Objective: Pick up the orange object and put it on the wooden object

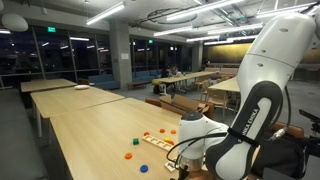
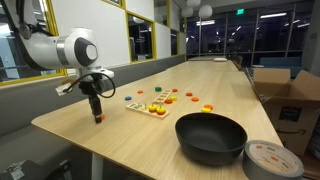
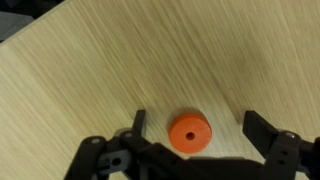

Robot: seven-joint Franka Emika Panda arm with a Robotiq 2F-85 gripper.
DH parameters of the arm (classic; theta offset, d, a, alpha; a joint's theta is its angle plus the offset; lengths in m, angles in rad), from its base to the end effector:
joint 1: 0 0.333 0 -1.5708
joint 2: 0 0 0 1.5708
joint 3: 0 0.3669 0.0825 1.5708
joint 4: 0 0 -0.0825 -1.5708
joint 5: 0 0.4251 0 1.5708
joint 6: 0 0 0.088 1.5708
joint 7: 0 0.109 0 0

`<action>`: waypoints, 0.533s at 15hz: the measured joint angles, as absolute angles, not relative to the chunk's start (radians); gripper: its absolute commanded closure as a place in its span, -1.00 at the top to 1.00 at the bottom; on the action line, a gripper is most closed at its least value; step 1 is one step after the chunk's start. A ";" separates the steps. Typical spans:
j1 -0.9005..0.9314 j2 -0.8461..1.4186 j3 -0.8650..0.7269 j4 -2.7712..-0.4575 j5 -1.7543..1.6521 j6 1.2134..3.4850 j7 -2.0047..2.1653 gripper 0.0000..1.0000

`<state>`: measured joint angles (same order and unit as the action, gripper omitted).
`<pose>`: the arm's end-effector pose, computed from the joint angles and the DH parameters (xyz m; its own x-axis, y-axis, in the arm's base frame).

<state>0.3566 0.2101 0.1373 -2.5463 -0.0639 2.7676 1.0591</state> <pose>0.4228 0.2332 0.2047 0.8732 -0.4874 0.0031 -0.4873 -0.8731 -0.0144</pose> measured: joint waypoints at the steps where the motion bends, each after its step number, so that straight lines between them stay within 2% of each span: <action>1: 0.357 0.210 0.139 -2.547 -0.064 2.765 1.052 1.00; 8: 0.346 0.210 0.139 -2.547 -0.046 2.757 1.010 1.00</action>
<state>0.3458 0.2100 0.1389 -2.5469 -0.0463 2.7574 1.0103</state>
